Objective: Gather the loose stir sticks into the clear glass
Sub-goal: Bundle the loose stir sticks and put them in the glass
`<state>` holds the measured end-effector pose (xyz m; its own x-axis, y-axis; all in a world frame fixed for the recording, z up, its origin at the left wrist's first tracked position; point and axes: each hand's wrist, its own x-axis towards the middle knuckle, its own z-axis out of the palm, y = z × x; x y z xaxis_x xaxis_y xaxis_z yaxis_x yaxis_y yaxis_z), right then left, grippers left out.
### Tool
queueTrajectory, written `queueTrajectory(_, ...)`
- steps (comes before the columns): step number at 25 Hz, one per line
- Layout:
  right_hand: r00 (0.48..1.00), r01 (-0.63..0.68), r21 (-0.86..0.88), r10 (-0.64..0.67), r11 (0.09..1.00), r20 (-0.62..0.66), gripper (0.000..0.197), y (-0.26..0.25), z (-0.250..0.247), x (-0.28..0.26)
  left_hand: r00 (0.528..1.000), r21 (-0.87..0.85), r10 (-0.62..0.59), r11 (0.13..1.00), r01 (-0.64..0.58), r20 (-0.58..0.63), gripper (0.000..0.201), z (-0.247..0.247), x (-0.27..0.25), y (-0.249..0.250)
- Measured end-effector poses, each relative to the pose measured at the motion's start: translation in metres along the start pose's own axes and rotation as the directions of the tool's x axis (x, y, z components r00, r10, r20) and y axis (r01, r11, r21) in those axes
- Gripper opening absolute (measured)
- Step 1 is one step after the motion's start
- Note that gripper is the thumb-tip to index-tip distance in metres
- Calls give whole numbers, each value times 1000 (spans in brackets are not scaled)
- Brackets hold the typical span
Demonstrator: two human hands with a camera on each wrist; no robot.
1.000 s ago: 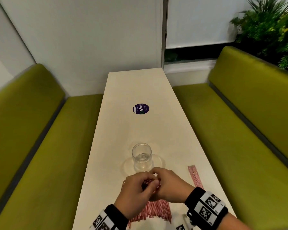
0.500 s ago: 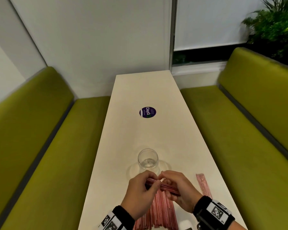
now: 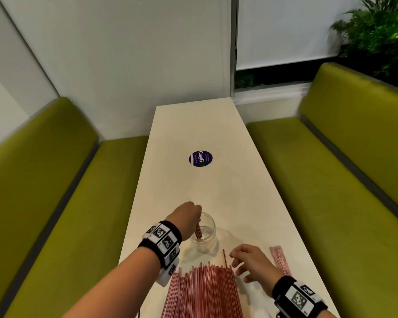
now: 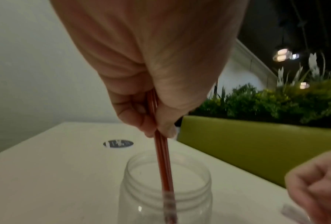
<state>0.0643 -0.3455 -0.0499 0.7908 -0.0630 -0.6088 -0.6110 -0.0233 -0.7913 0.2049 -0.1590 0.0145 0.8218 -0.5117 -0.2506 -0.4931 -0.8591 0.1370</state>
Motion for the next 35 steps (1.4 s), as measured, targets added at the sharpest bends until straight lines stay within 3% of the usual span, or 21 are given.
queueTrajectory(2, 1000, 7, -7, -6, 1000, 5, 18, 0, -2, 0, 989, 71, 22, 997, -33, 146, 18, 9, 14, 2)
queueTrajectory(4, 1000, 18, -16, -18, 1000, -5, 19, -1, -5, -1, 987, 107, 27, 993, -44, 158, 22, 15, 21, -1)
queueTrajectory(9, 999, 18, -115, -22, 993, -33, 18, 9, -18, -3, 984, 156, 51, 987, -25, -169, 24, 7, 12, -5)
queueTrajectory(14, 997, -30, -386, 2, 922, -73, 18, 27, -15, 2, 940, -178, -159, 978, 109, -303, 21, 17, -36, -12)
queueTrajectory(19, 998, -69, -679, 54, 731, -43, 29, 39, 9, 4, 937, -537, -315, 822, 188, -154, 17, 65, -99, -4)
queueTrajectory(22, 998, -45, -763, 0, 645, -59, 36, 35, 34, 4, 936, -578, -347, 777, 248, -65, 19, 96, -116, -1)
queueTrajectory(25, 997, 5, -828, -66, 561, -39, 29, 32, 56, 1, 924, -588, -381, 755, 291, -31, 21, 115, -130, 3)
queueTrajectory(30, 992, -18, -804, -92, 595, -90, 24, 43, 62, 3, 928, -627, -371, 731, 270, -33, 18, 124, -150, 4)
queueTrajectory(35, 991, -27, -720, -75, 693, -110, 20, 51, 53, 5, 930, -663, -367, 702, 260, -24, 19, 129, -165, -1)
